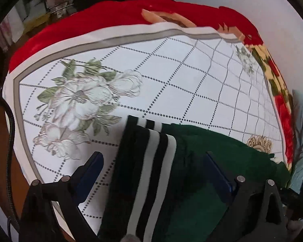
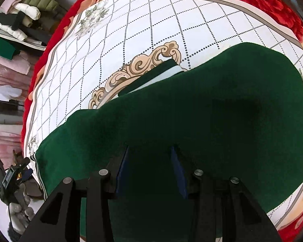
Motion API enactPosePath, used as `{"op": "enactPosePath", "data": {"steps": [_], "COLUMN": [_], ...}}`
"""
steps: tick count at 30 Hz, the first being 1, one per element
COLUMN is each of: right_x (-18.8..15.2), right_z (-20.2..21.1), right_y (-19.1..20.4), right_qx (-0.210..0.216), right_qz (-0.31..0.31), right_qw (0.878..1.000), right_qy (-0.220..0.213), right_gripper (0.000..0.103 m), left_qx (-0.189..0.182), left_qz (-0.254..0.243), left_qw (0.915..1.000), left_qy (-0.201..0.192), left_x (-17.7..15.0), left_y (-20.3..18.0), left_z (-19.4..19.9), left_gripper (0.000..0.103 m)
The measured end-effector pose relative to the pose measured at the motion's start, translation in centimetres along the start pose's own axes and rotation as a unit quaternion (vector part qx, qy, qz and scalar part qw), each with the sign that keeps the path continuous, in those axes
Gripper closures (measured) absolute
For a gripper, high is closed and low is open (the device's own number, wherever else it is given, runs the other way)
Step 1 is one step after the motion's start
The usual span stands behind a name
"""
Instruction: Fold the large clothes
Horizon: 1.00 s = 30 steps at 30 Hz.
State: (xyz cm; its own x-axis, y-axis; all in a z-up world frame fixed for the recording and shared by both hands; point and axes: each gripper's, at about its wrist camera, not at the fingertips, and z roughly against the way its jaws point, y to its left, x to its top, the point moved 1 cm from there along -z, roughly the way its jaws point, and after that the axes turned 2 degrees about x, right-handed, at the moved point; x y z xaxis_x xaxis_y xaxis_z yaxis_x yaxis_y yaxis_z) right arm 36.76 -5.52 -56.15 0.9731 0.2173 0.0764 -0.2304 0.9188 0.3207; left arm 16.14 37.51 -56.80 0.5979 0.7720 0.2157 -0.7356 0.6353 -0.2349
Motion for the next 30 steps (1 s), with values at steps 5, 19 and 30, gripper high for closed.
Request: {"op": "enactPosePath", "data": {"steps": [5,19,30], "right_x": [0.1,1.7,4.2], "right_z": [-0.5,-1.4,-4.1], "right_y": [-0.8,0.0,-0.6], "right_qx": [-0.007,-0.014,-0.064], "right_qz": [-0.008,-0.008,-0.037], "right_qw": [1.0,1.0,0.997], "right_qy": [0.007,-0.005,0.03], "right_gripper": [0.059,0.059,0.057], "left_qx": [0.042,0.059,-0.016], "left_qz": [-0.04,-0.095,-0.031], "left_qw": [0.9982,0.9924,0.9994], "left_qy": [-0.013,-0.051,0.009], "left_x": [0.1,4.7,8.2], "left_y": [-1.2,-4.2,-1.4], "left_z": [-2.6,-4.3,-4.2], "left_gripper": [0.034,0.094,0.06]}}
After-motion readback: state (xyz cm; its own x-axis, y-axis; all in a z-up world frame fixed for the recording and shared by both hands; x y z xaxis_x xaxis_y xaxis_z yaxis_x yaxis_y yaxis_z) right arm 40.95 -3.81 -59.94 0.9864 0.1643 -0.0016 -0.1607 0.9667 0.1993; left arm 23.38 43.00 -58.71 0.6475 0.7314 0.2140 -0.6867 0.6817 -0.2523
